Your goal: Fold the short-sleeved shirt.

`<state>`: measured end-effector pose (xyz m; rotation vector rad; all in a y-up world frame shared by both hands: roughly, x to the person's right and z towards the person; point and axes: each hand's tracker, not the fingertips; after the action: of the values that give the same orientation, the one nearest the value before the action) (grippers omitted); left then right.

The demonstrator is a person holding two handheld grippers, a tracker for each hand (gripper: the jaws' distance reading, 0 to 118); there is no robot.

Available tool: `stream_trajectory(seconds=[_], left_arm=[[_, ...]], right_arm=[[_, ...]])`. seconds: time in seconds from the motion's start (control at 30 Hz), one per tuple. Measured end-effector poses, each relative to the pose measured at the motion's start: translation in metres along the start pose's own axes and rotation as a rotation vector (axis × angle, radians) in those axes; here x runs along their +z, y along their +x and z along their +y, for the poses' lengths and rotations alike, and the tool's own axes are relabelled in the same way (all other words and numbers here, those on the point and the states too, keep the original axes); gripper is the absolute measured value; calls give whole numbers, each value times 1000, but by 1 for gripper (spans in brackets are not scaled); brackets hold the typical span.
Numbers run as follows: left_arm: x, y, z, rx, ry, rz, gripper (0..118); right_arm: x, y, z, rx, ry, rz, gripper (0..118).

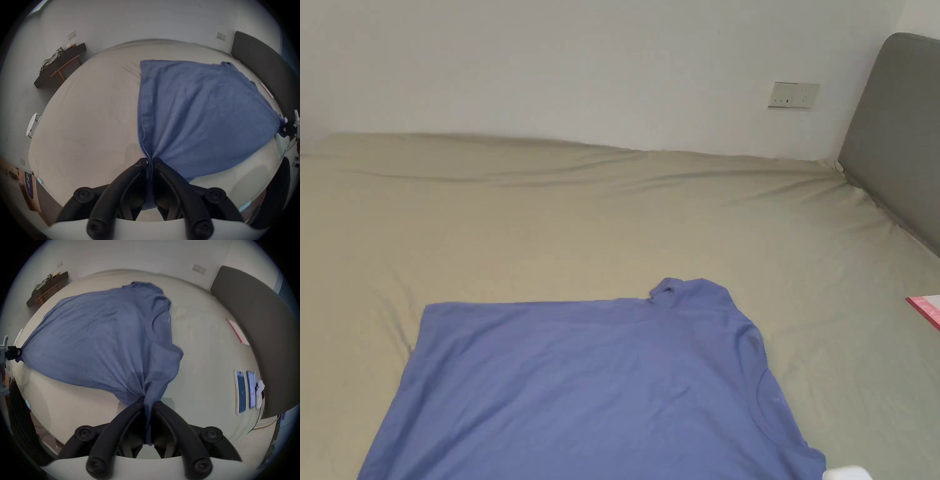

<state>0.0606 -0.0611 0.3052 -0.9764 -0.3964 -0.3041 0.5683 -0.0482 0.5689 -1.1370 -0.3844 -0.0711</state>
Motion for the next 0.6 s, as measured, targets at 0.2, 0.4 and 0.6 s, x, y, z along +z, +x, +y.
stream_trajectory(seconds=[0.2, 0.4, 0.6], left_arm=[[13, -2, -27, -58, -84, -1, 6], [2, 27, -37, 288, -36, -587, 6], [-2, 34, -37, 259, -43, -585, 9]], right_arm=[[11, -3, -29, -28, -126, 42, 7], [20, -6, -48, -89, -205, 109, 7], [14, -12, -54, -89, -213, 101, 16]])
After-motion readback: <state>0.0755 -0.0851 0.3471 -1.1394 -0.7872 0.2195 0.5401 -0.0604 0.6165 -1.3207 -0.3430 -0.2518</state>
